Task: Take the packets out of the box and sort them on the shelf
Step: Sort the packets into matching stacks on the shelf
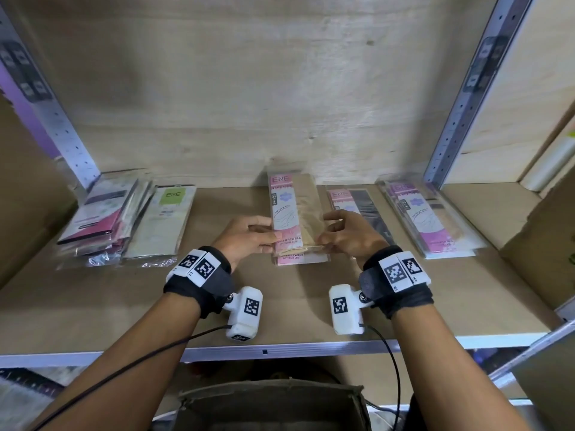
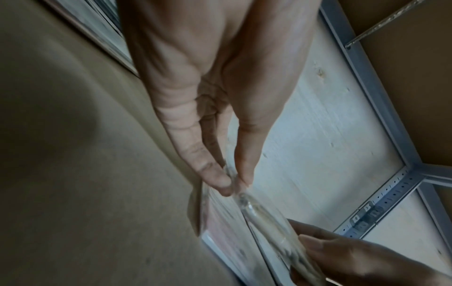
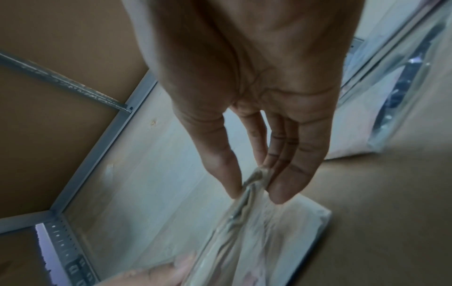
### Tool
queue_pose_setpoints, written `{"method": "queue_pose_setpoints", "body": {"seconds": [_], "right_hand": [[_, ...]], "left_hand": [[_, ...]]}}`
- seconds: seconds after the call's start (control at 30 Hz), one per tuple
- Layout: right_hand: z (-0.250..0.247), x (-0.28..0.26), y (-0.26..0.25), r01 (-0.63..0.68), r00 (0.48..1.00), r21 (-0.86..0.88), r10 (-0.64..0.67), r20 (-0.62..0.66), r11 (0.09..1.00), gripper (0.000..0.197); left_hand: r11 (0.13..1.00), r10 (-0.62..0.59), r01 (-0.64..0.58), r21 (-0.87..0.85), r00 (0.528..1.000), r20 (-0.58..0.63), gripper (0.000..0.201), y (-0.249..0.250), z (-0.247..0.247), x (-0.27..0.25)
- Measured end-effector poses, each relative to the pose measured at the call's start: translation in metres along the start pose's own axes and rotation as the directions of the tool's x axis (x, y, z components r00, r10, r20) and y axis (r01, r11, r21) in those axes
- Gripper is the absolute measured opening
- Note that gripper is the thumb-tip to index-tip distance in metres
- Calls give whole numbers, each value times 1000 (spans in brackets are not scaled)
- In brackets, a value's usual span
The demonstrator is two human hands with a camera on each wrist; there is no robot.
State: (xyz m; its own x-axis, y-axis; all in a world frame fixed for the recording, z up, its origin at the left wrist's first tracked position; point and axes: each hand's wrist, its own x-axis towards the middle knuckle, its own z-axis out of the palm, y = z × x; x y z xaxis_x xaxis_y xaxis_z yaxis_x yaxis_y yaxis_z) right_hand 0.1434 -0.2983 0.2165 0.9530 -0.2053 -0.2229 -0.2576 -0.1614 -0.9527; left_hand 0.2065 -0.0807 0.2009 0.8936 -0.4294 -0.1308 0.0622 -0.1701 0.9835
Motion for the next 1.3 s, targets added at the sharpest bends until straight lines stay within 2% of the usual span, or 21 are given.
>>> {"method": "queue_pose_setpoints", "body": {"seconds": [0.1, 0.27, 0.6, 0.87, 0.93, 1.03, 1.1, 1.17, 1.3], "right_hand": [[-4, 4, 2, -8, 999, -130, 2, -41, 991, 64], [-6, 4, 4, -45, 999, -185, 42, -17, 982, 54], [-6, 2, 3, -77, 996, -139, 81, 23, 987, 49], [-6, 0, 3, -67, 997, -150, 71, 25, 986, 50], [-6, -1, 1, -39, 999, -223, 36, -15, 974, 49], [-4, -7, -7, 66, 986, -345, -115, -124, 936, 41], [5, -11, -19, 137, 962, -396, -218, -167, 908, 30], [22, -15, -33, 202, 952, -377, -272, -142, 904, 20], [74, -16, -55, 251, 967, -149, -241, 81, 956, 19]], "left_hand": [[999, -35, 36, 11, 999, -13, 45, -1, 4, 4], [997, -78, 77, 31, 997, 4, 48, -3, 6, 6], [994, -105, 106, 31, 994, -31, 54, 1, 6, 4], [990, -100, 106, 93, 993, -60, 57, 3, 6, 3], [987, -98, 107, 117, 992, -79, 55, 4, 4, 3], [983, -81, 107, 149, 982, -171, 51, 9, -9, 0], [990, -65, 92, 105, 969, -238, 47, 16, -28, -4], [997, -45, 63, 51, 956, -289, 39, 25, -52, -11], [1000, 7, -3, 11, 912, -409, 24, 37, -107, -32]]}}
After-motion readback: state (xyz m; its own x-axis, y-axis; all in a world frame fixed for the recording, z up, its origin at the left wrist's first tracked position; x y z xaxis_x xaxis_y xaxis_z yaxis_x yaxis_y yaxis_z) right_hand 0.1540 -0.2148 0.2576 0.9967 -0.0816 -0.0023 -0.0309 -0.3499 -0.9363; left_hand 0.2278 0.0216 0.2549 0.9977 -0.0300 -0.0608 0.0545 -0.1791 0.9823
